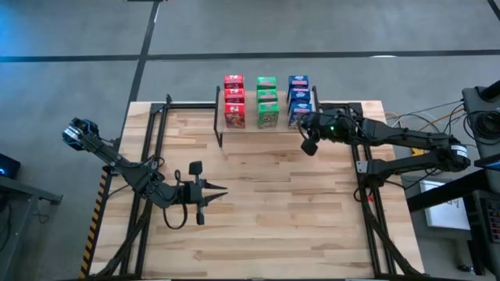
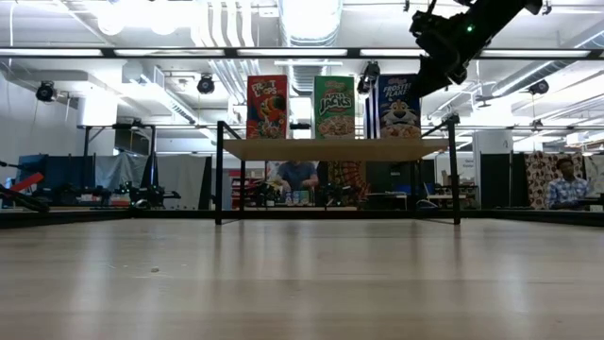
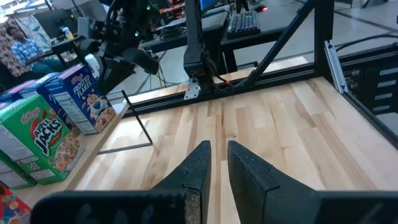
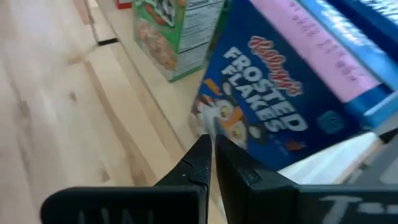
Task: Stack cereal on shelf
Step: Return to Home Position
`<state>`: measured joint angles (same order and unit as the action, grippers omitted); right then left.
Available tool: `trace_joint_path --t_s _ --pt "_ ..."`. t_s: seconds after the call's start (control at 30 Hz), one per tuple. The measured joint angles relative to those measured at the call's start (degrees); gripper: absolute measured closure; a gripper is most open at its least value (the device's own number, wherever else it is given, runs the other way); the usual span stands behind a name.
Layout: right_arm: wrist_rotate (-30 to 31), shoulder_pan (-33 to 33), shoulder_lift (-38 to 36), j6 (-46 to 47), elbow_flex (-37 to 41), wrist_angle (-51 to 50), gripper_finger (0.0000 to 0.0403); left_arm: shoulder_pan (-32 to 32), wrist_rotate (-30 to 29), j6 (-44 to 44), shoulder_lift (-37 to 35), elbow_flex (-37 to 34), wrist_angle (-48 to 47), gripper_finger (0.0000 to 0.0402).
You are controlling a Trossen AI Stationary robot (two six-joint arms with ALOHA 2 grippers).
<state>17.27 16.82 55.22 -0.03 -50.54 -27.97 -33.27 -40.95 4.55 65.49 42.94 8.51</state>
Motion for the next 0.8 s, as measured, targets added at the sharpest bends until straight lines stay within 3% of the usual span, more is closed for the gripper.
trace_joint_path --t_s 0.17,0.4,0.8 --pt "-6.12 -1.87 -0.21 0.55 0.71 1.4 0.039 -0.11 0.01 2.39 -1.04 0.0 -2.73 0.0365" --pt "-11.33 -7.32 -2.76 -3.69 7.84 15.55 0.039 -0.11 0.03 1.06 -7.01 -1.37 -11.74 0.0365" --pt "-17.74 -10.31 -11.03 -8.18 22.98 38.63 0.039 0.26 -0.02 1.12 -30.07 -15.86 -7.22 0.0365"
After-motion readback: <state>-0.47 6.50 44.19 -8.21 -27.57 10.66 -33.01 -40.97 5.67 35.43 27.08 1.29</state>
